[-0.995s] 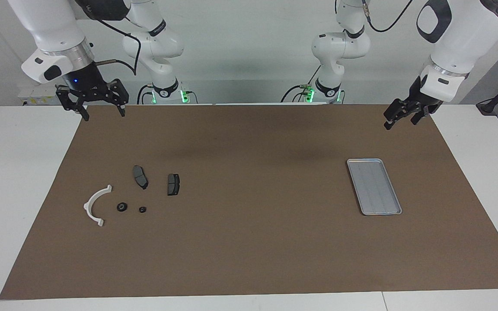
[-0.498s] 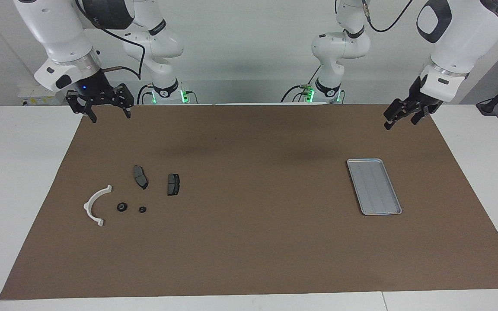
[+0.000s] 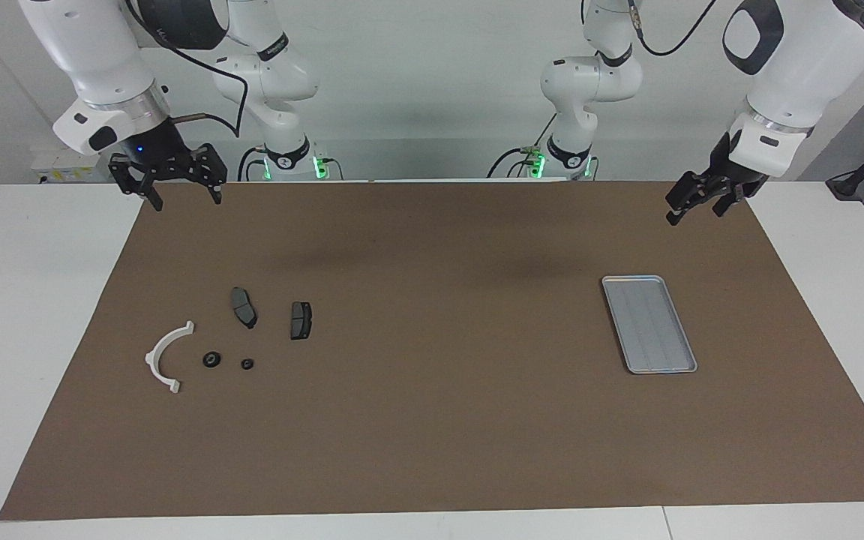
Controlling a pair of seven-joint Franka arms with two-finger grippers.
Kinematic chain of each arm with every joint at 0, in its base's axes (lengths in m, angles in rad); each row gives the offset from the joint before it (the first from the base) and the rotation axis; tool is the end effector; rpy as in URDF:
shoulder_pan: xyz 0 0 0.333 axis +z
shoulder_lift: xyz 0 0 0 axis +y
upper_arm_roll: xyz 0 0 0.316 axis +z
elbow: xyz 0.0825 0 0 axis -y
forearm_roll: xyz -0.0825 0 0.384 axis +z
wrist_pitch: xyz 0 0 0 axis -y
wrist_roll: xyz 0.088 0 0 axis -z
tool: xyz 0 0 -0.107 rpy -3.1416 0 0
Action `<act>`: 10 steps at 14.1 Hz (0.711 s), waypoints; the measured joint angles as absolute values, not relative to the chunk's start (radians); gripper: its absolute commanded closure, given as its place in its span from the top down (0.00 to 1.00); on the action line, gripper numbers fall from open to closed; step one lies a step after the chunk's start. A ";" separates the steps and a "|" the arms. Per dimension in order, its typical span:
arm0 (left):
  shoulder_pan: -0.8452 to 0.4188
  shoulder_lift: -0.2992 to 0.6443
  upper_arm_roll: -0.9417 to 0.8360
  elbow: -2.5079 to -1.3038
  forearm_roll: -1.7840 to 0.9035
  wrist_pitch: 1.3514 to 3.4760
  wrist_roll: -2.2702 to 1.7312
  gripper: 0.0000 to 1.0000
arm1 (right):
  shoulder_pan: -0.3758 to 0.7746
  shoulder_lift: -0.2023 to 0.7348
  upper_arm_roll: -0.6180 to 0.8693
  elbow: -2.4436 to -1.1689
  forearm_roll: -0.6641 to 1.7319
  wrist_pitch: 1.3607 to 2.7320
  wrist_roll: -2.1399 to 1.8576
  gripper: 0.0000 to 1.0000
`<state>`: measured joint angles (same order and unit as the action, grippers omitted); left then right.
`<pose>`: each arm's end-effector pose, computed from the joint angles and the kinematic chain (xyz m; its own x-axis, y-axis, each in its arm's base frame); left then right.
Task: Place bearing gear from tray to pile
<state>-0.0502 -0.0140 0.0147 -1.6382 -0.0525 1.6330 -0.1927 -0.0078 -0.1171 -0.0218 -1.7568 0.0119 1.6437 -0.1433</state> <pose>0.5543 -0.0250 0.6059 0.9872 0.1595 -0.0015 0.1594 -0.9858 0.0533 0.5220 -0.0149 0.6057 0.9936 0.1127 0.0060 0.1128 -0.9935 -0.0137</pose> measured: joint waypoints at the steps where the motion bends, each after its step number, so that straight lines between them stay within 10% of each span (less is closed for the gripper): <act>1: -0.050 -0.014 0.015 -1.638 -0.053 1.633 -0.193 1.00 | -0.008 -0.117 -0.023 -1.758 0.011 1.643 -0.141 1.00; 10: -0.050 -0.014 0.015 -1.638 -0.053 1.633 -0.193 1.00 | -0.008 -0.118 -0.029 -1.758 -0.006 1.640 -0.101 1.00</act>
